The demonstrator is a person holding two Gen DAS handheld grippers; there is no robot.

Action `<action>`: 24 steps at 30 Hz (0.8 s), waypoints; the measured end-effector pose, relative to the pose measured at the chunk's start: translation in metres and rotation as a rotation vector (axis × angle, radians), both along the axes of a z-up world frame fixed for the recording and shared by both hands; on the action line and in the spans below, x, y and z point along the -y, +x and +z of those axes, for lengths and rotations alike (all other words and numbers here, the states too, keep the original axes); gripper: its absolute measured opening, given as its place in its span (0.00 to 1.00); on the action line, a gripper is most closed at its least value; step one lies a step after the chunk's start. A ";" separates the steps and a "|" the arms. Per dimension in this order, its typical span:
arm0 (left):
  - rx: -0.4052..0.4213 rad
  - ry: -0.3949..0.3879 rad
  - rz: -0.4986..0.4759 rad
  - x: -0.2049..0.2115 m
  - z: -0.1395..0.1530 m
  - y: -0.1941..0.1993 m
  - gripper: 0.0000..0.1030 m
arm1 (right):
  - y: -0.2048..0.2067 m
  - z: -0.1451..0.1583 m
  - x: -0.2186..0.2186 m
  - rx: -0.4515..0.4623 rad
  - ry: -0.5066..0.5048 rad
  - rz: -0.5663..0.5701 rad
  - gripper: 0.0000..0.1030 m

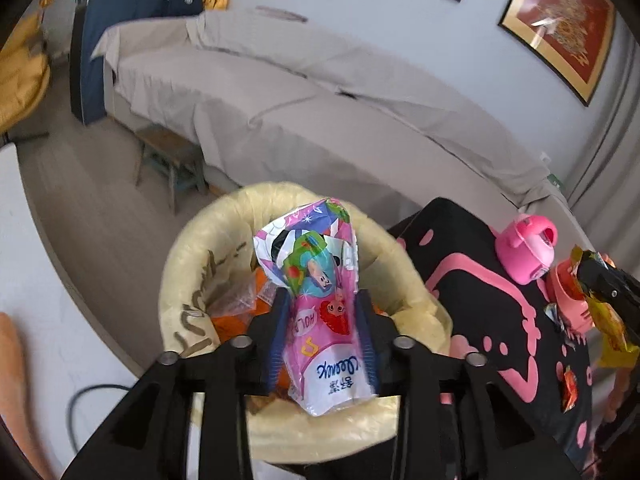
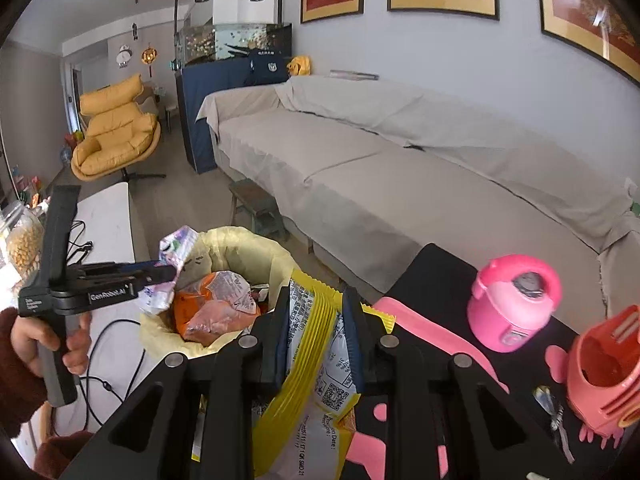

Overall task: Collect trash
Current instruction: 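Carry the tissue pack over the trash bag and open the left tool, then lower the yellow snack bag into the trash bag and open the right tool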

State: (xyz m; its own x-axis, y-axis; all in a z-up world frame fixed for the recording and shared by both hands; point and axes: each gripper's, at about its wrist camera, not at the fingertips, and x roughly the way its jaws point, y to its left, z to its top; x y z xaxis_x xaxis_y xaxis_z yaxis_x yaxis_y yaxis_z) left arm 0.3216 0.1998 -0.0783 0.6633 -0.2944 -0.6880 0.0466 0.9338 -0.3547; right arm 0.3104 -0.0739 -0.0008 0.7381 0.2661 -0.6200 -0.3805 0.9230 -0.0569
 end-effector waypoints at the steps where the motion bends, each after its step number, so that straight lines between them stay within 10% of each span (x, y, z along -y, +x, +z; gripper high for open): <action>1: -0.010 -0.007 0.005 -0.002 -0.003 0.004 0.57 | 0.005 -0.002 -0.002 -0.006 -0.002 0.002 0.21; 7: -0.013 -0.077 0.034 -0.025 -0.007 0.011 0.76 | 0.040 -0.020 -0.028 -0.042 0.000 0.037 0.21; 24: 0.114 0.014 0.286 -0.106 0.034 -0.043 0.80 | 0.104 -0.071 -0.149 -0.100 0.037 0.192 0.37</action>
State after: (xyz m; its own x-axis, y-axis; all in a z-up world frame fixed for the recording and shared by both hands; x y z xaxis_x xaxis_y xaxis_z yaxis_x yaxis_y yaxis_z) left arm 0.2786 0.3056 -0.0446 0.7913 -0.0754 -0.6068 -0.1800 0.9197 -0.3490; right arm 0.4141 0.0748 -0.0714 0.6066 0.4201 -0.6749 -0.5519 0.8336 0.0228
